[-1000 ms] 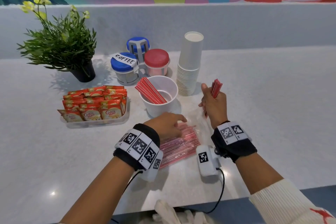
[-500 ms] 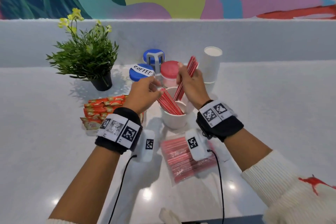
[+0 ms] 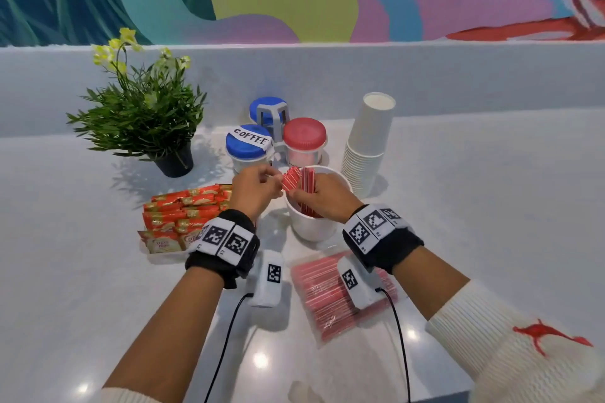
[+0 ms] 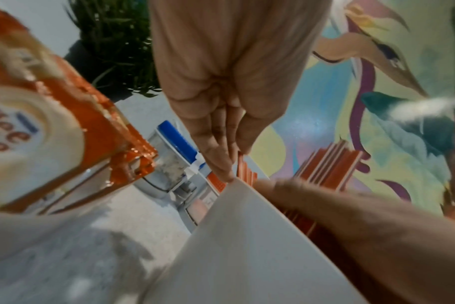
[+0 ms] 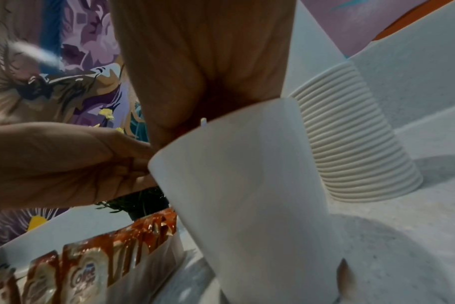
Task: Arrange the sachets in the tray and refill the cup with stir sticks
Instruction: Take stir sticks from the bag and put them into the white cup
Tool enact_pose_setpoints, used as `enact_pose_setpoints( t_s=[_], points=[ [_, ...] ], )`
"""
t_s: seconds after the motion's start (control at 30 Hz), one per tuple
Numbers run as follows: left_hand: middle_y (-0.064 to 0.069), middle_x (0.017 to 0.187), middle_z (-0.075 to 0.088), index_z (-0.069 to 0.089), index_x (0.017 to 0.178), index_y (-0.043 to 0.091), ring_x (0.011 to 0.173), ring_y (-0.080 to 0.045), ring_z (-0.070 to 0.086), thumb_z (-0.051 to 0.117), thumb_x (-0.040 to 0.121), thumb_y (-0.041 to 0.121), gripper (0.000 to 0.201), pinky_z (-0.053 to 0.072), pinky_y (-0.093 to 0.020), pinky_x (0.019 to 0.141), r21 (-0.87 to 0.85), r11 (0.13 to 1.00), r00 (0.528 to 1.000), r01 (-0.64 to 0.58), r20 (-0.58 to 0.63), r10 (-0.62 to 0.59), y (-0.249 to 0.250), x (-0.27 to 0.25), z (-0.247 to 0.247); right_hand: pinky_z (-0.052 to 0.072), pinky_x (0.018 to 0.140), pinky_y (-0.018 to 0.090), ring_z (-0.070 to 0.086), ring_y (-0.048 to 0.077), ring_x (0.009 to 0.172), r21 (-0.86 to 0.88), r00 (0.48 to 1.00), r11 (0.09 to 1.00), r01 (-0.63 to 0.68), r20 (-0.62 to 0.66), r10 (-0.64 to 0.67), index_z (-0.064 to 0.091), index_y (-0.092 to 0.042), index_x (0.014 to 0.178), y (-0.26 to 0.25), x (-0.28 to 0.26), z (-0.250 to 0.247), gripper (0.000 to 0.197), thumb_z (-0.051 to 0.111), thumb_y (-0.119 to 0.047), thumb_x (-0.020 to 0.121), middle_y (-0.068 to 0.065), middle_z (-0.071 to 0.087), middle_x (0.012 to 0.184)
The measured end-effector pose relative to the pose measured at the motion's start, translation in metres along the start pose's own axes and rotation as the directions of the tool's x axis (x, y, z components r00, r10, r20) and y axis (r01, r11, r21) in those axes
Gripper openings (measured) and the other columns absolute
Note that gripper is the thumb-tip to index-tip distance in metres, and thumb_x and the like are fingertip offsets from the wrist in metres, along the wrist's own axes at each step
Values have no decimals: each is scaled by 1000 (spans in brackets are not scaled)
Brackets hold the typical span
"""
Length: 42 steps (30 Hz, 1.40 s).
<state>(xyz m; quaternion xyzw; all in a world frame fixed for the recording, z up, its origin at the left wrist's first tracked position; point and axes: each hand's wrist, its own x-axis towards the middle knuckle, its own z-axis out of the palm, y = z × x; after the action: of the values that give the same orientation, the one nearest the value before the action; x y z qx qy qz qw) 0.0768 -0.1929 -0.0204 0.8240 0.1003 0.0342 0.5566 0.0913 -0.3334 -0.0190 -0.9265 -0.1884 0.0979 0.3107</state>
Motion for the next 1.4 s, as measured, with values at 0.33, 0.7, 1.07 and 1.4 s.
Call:
enact_pose_setpoints(
  t_s=[0.33,0.7,1.07,1.4],
  points=[
    [-5,109,60,56,122,8,99,-16,58,32,101,28,38,47,-22,85,-249,968,1000,-22,14,26,7,-9,-6,41,58,12,53,10,69,151,1000,988,-14,-8,15,62,-15,86,-4,1,-15,20,76,-19,73,-5,57,72],
    [-14,133,55,44,137,8,120,-23,53,42,98,14,39,35,-16,92,226,953,978,-203,99,185,4,-14,11,42,89,28,58,25,108,-241,986,966,-90,116,121,58,-8,116,-2,7,-6,41,69,-25,80,11,64,116],
    [-9,146,40,25,146,16,134,-24,39,35,100,22,47,31,-31,107,246,954,984,-169,98,149,5,-13,10,39,85,26,58,23,104,-159,1000,987,3,-29,-8,58,-9,113,0,11,3,44,73,-20,74,8,64,111],
    [-4,157,13,10,150,17,145,-20,11,27,99,40,58,13,-42,118,255,958,984,-130,154,93,7,-16,16,43,92,29,57,23,109,21,997,998,-54,-46,55,53,-6,126,11,-4,-26,52,71,-12,78,12,59,124]
  ],
)
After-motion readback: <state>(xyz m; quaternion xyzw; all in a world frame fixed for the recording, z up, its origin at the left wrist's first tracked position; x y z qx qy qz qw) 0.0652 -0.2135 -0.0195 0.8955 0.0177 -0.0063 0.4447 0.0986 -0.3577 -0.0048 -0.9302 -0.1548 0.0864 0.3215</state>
